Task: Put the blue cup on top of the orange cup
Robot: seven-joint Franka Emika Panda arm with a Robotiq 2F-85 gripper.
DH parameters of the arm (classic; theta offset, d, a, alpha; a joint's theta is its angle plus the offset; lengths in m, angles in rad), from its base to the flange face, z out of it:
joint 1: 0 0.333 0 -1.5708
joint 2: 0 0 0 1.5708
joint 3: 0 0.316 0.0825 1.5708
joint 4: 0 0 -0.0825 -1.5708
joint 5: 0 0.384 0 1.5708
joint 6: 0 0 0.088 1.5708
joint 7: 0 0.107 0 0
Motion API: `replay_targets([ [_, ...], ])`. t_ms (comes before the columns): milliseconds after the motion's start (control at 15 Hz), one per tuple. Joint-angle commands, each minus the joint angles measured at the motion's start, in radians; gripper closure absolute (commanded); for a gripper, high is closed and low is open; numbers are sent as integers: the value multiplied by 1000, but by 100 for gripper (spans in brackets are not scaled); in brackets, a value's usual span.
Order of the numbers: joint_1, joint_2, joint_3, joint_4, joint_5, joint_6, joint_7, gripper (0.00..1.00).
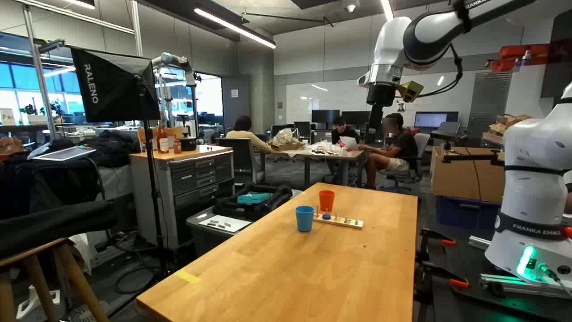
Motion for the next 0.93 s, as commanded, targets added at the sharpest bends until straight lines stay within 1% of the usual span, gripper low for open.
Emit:
replay_targets([
  [0,-5,0,5,4,3,-3,-2,0],
  [200,-5,-2,4,8,3,-3,-2,0],
  [400,2,92,28,25,-20,110,-12,0],
  [467,4,147,38,51,-24,141,-4,0],
  [533,-2,235,32,112,-29,168,-15,0],
  [600,-1,289,44,134,-32,212,-3,0],
  [733,-9,396,51,203,-40,244,16,0],
  [867,-17,520,54,294,-57,254,33,0],
])
